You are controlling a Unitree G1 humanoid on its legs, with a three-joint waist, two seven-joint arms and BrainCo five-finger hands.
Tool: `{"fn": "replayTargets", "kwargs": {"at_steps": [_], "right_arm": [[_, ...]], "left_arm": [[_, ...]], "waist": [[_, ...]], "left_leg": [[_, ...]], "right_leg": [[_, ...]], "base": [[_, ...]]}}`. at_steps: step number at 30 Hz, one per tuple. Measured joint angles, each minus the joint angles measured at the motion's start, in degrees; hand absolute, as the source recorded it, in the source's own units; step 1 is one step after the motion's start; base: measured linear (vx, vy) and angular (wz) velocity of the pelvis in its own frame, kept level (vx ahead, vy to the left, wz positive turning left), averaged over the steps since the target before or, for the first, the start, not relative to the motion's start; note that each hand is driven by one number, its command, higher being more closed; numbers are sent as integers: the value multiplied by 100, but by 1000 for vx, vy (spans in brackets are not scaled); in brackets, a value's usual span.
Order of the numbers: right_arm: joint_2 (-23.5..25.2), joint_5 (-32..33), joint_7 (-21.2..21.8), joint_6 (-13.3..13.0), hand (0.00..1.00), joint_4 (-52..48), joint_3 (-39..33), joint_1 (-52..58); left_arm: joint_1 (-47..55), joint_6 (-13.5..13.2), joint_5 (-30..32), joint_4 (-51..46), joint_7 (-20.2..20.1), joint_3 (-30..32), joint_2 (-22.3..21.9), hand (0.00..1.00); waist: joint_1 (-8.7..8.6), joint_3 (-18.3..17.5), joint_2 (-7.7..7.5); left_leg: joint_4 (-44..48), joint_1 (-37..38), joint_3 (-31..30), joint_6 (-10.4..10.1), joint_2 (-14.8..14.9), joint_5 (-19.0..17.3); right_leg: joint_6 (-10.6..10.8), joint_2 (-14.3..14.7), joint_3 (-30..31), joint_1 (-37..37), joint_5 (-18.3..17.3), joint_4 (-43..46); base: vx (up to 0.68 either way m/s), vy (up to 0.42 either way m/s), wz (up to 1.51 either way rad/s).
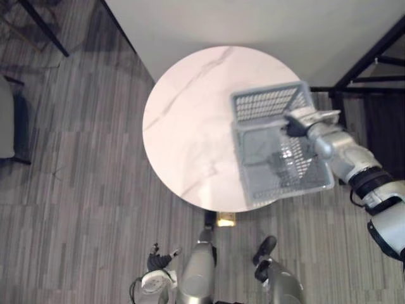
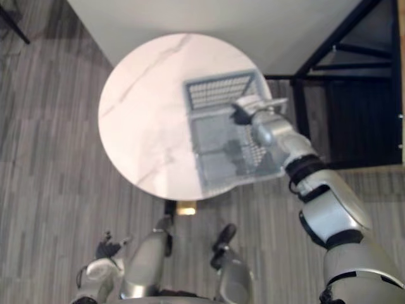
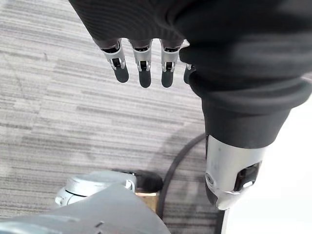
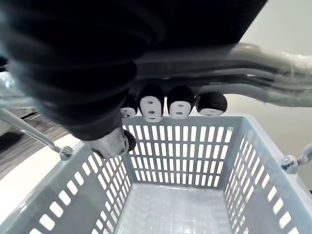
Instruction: Pick vegetable in the basket
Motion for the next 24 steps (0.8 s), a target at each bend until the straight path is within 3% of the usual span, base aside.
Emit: {"fn": "replayTargets", "kwargs": {"at_steps": [2, 5, 8, 13, 15, 20, 24], "right_arm": [[-3, -7, 150, -103, 100, -338, 194, 376], [-22, -2, 373, -263, 100, -906, 209, 1168], [-407, 18, 496, -432, 100, -1388, 212, 1973], [-1085, 17, 601, -644, 100, -1968, 134, 2975], [-1272, -4, 605, -650, 100, -2026, -145, 3441], [-1885, -175, 577, -683, 100, -2310, -1099, 4535], [-2093, -216, 572, -793, 100, -2325, -1452, 5218]], "left_arm": [[9, 39, 71, 28, -34, 4, 17, 0], [103, 59, 270, 118, -99, -1, 151, 0], [259, 152, 474, 171, -214, -3, 238, 0], [551, 182, 588, 222, -310, -44, 253, 0], [582, 183, 727, 298, -330, -74, 255, 0], [758, 234, 815, 453, -455, -248, 238, 0], [791, 261, 959, 612, -537, -288, 238, 0]], "waist": [[-20, -167, -68], [-211, -452, -260], [-323, -825, -391], [-606, -1256, -353], [-629, -1356, -318], [-907, -1578, -119], [-962, -1712, -86]], "left_leg": [[-1, 98, 100, -5, 28, -16], [-3, 268, 234, -24, 71, -53], [-5, 431, 429, -60, 89, -107], [-6, 643, 674, -129, 136, -176], [-15, 722, 789, -142, 161, -204], [-33, 894, 1057, -160, 153, -323], [-25, 990, 1222, -179, 155, -381]], "right_leg": [[0, 33, 86, 49, 0, -20], [-1, 80, 182, 204, 2, -109], [22, 138, 452, 234, 23, -199], [45, 206, 708, 328, 82, -332], [58, 240, 831, 354, 124, -406], [79, 265, 1105, 401, 188, -512], [107, 280, 1273, 401, 223, -539]], "base": [[30, -23, -18], [30, -21, -16], [14, -8, -39], [1, 3, -29], [3, -2, -37], [5, 8, -25], [45, 2, -21]]}}
